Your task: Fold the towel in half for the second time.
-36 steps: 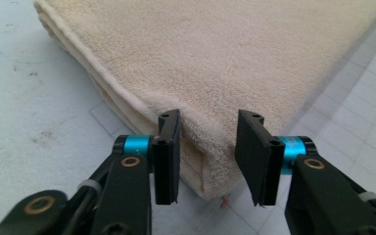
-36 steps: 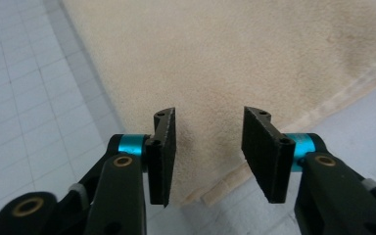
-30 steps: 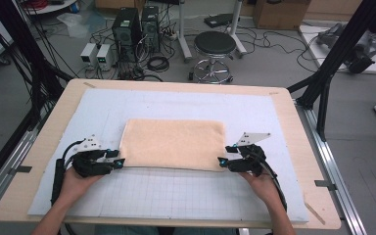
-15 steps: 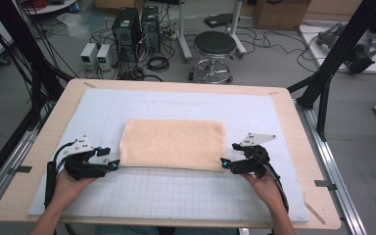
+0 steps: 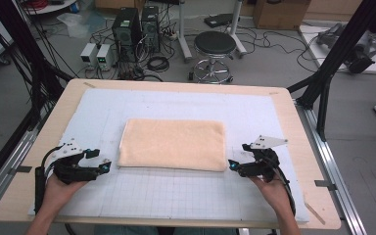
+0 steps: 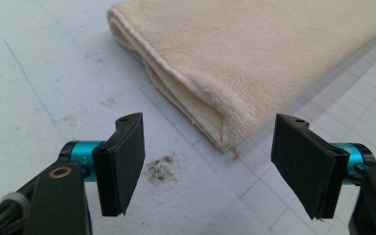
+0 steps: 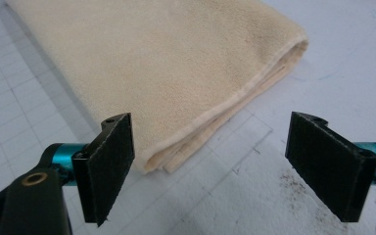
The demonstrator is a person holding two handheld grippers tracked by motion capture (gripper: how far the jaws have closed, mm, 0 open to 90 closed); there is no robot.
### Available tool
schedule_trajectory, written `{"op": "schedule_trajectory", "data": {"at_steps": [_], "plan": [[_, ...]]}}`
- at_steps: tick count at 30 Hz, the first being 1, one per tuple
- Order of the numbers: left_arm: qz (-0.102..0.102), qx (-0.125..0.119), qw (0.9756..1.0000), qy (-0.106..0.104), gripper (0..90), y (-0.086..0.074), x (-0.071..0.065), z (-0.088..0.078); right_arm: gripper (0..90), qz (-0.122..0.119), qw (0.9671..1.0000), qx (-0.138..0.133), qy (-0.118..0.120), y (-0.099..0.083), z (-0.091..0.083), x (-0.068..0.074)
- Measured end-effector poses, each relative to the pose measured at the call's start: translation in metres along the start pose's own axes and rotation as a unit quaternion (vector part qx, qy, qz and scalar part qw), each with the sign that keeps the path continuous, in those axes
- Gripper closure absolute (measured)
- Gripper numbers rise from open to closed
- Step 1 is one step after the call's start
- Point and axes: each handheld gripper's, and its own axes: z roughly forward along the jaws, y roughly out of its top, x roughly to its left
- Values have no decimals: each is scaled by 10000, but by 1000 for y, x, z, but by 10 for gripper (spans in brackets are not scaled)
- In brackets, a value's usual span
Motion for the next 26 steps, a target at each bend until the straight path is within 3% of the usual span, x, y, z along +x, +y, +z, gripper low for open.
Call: {"op": "schedule_trajectory", "data": {"at_steps": [14, 26], "plan": [[-71, 5, 9998, 176, 279, -11, 1, -16, 154, 164, 9998, 16, -63, -20, -21, 2], [-61, 69, 9996, 258, 275, -17, 1, -21, 131, 161, 9998, 51, -131, -28, -25, 4]]}}
